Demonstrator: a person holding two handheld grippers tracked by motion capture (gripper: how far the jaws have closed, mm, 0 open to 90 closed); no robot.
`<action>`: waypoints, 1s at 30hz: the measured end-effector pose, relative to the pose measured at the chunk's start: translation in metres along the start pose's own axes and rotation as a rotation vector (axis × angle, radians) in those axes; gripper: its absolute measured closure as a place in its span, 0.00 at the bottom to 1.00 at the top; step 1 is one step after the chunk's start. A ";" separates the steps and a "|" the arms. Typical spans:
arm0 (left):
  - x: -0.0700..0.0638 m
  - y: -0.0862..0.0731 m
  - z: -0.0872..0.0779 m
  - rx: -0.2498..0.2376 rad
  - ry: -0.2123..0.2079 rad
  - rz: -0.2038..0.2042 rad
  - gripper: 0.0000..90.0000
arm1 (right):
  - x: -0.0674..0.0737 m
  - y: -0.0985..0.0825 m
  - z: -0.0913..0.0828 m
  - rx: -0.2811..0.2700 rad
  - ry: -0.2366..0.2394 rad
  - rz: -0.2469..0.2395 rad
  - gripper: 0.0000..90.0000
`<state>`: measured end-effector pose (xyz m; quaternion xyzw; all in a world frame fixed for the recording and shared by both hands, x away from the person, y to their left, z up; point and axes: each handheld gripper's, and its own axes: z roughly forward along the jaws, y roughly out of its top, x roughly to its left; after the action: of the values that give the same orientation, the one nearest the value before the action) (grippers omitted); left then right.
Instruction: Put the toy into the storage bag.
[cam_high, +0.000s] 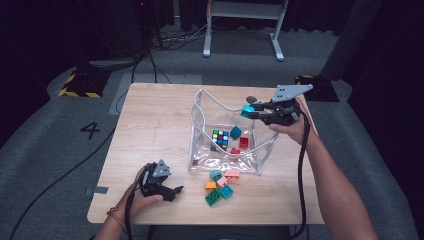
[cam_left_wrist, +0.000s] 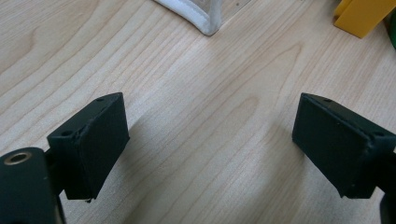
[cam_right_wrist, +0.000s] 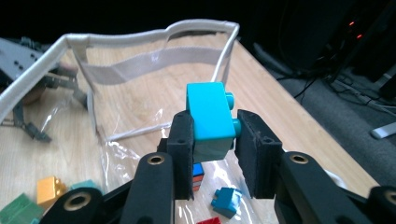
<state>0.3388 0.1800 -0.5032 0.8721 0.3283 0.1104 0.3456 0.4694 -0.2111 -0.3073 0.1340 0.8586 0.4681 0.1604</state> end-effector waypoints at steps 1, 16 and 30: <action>0.000 0.000 0.000 0.000 0.001 0.001 0.12 | 0.001 0.001 0.003 0.013 0.005 -0.008 0.76; 0.000 0.000 0.000 0.002 0.005 0.006 0.12 | 0.002 0.016 0.034 0.185 0.040 -0.060 0.75; 0.000 0.000 0.000 0.000 0.000 0.001 0.12 | -0.006 0.003 0.035 0.361 0.035 -0.062 0.75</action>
<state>0.3388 0.1800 -0.5032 0.8722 0.3280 0.1105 0.3456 0.4897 -0.1853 -0.3220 0.1261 0.9350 0.3036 0.1331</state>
